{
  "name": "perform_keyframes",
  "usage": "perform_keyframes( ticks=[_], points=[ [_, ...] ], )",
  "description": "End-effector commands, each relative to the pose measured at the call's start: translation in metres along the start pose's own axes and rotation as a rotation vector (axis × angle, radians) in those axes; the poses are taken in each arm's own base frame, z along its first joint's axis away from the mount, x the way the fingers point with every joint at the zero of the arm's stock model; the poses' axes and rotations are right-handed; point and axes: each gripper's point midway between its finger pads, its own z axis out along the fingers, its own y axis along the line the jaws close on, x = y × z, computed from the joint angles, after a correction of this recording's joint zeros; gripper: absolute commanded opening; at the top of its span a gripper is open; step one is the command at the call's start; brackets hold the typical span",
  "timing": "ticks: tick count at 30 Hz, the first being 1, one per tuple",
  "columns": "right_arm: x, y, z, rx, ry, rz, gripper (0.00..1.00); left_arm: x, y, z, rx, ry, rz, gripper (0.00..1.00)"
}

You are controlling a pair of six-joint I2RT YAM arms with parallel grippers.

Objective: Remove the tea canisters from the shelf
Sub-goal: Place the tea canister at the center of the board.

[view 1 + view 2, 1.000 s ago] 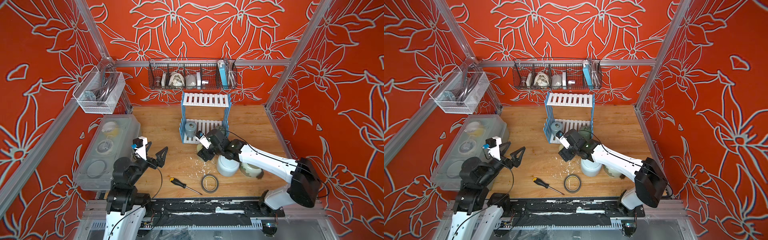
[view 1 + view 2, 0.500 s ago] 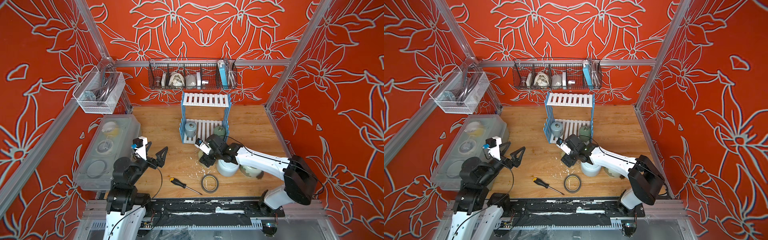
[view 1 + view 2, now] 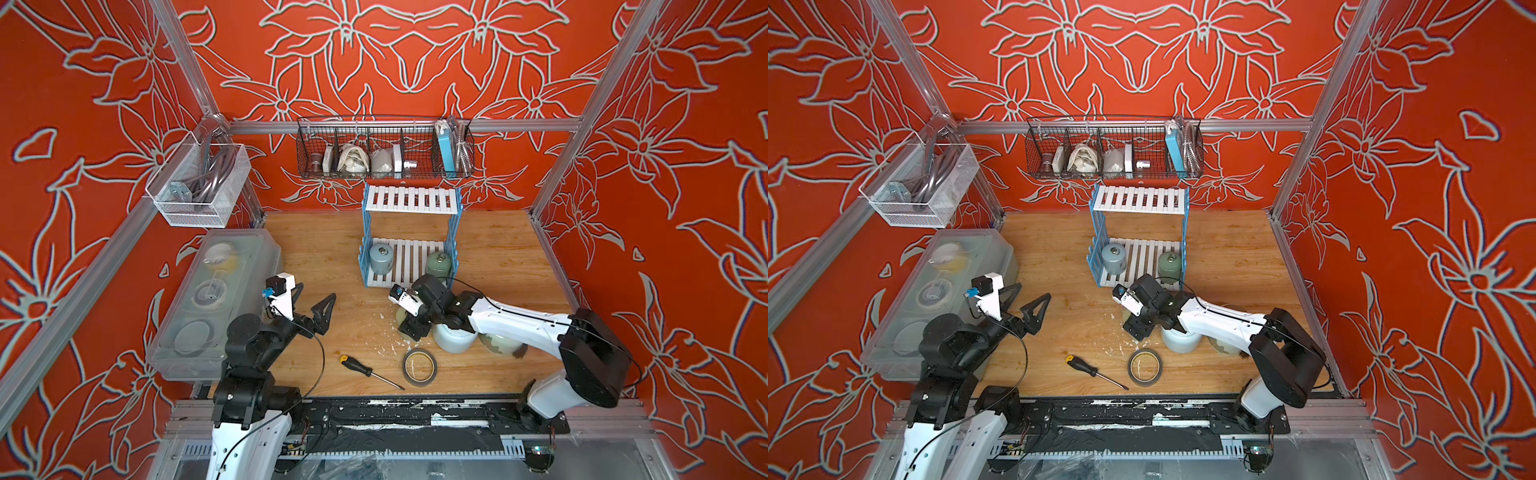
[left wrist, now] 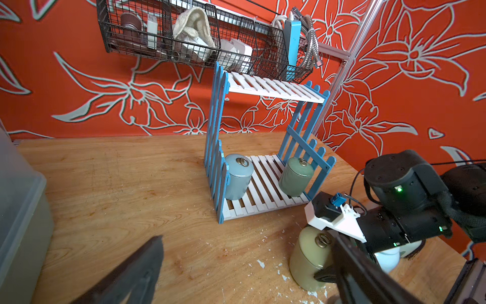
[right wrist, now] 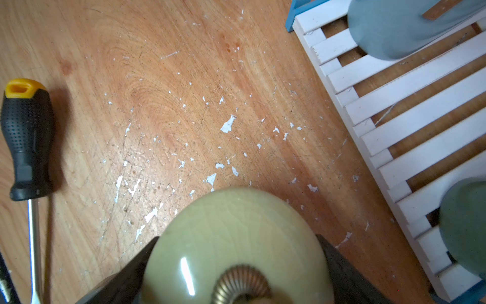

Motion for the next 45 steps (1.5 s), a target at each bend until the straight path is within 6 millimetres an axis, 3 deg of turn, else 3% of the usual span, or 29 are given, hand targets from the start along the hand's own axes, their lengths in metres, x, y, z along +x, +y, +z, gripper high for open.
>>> perform_keyframes(
  ticks=[1,4,9,12,15,19,27,35,45],
  points=[
    [-0.017,0.001,-0.001,0.0,-0.078,-0.039,0.57,-0.002,0.003,0.0,-0.017,-0.013,0.014,0.99],
    [-0.013,0.0,0.004,0.011,-0.067,-0.041,0.59,-0.002,-0.004,0.001,0.026,-0.012,0.012,0.99],
    [-0.006,-0.006,0.007,0.044,-0.039,-0.059,0.67,-0.002,0.002,0.001,-0.008,-0.015,0.013,0.99],
    [-0.008,-0.01,0.003,0.068,-0.043,-0.062,0.75,-0.001,-0.005,0.001,0.032,-0.006,0.009,0.99],
    [-0.014,-0.01,-0.008,0.074,-0.067,-0.07,0.83,-0.001,0.002,0.001,-0.006,-0.005,0.008,0.99],
    [-0.016,-0.009,-0.018,0.082,-0.096,-0.079,0.99,-0.001,-0.005,0.001,0.035,-0.005,0.007,0.99],
    [-0.021,-0.01,-0.044,0.107,-0.13,-0.075,1.0,-0.001,-0.005,0.001,0.035,0.002,0.002,0.99],
    [-0.034,-0.026,-0.097,0.232,-0.232,-0.068,0.99,-0.008,-0.012,0.001,0.058,0.007,0.003,0.99],
    [-0.018,-0.043,-0.151,0.352,-0.278,-0.049,0.99,-0.006,-0.027,0.019,0.149,0.112,0.041,0.99]
  ],
)
